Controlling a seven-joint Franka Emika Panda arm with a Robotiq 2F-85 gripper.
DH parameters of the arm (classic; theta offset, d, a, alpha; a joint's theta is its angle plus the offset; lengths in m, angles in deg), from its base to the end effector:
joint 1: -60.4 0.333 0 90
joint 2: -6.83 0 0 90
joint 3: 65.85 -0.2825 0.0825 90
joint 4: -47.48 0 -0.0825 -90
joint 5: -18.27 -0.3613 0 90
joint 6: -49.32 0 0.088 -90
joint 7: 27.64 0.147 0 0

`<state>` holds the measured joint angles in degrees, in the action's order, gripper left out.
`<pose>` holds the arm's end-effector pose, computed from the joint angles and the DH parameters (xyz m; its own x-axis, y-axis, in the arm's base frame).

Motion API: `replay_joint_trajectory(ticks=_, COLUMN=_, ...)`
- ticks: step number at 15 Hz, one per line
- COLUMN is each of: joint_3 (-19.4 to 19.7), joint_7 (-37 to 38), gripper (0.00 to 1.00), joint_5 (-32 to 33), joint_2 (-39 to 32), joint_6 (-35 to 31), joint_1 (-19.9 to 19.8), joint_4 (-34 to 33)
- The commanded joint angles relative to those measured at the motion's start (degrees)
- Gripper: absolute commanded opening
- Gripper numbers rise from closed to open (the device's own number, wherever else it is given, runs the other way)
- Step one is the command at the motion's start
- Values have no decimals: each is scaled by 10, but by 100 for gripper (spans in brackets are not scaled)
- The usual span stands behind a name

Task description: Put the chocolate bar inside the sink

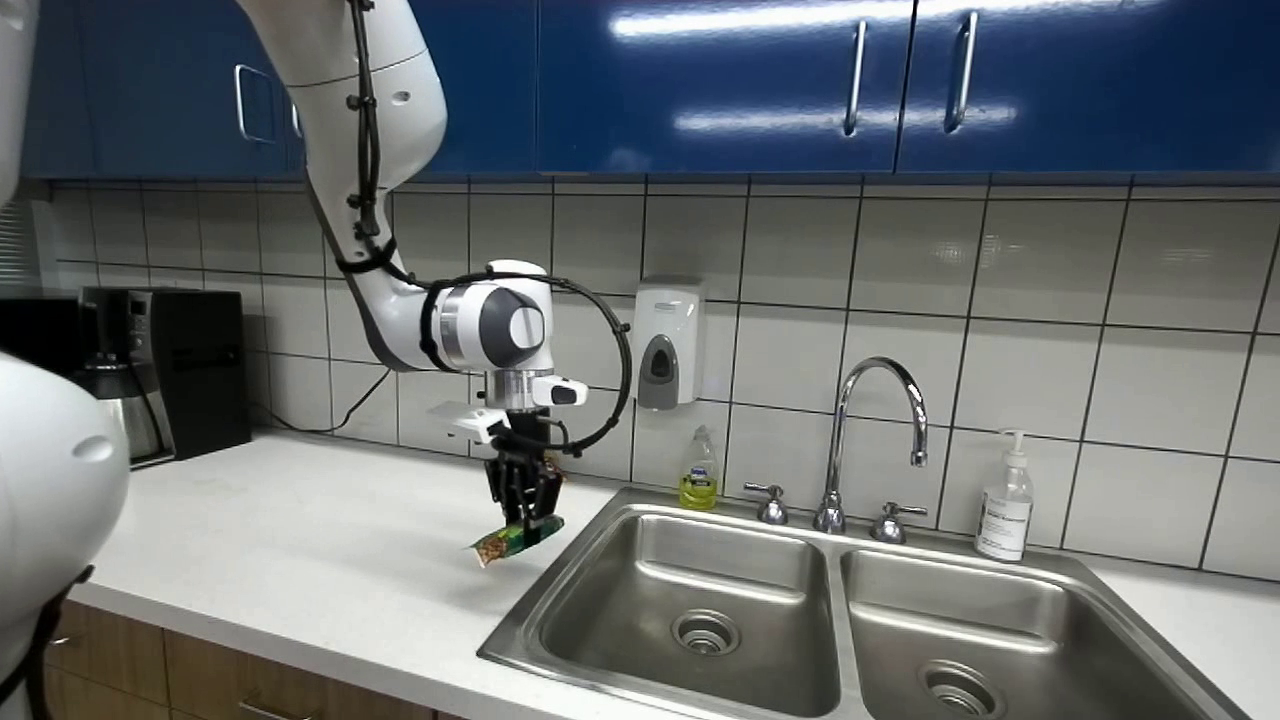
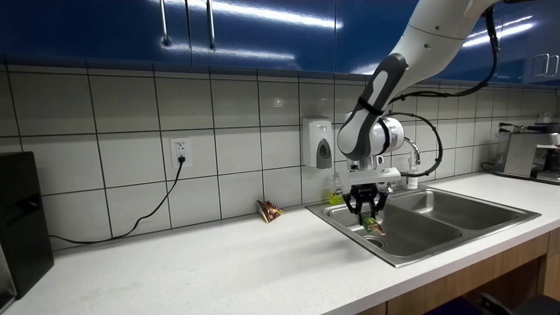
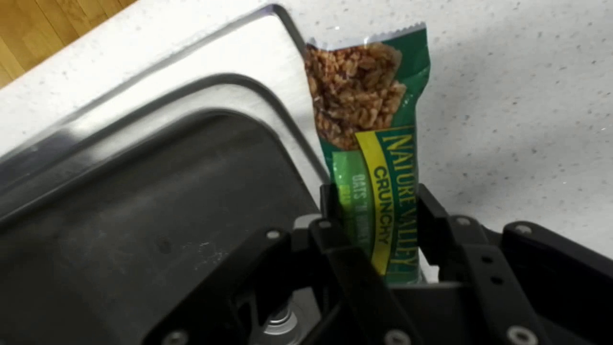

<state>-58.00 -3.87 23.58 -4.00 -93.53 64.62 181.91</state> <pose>0.4886 -0.0351 0.1955 0.9204 -0.3909 -0.0088 -0.3887 -0.9170 0.0895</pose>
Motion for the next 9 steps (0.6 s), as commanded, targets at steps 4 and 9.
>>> replay_joint_trajectory(ticks=4, joint_3=37, joint_7=-54, gripper=15, joint_5=17, joint_2=29, joint_6=19, joint_1=-77, joint_4=14)
replay_joint_trajectory(ticks=9, joint_3=58, joint_7=-68, gripper=15, joint_5=24, joint_2=6, joint_6=20, joint_1=-109, joint_4=-9)
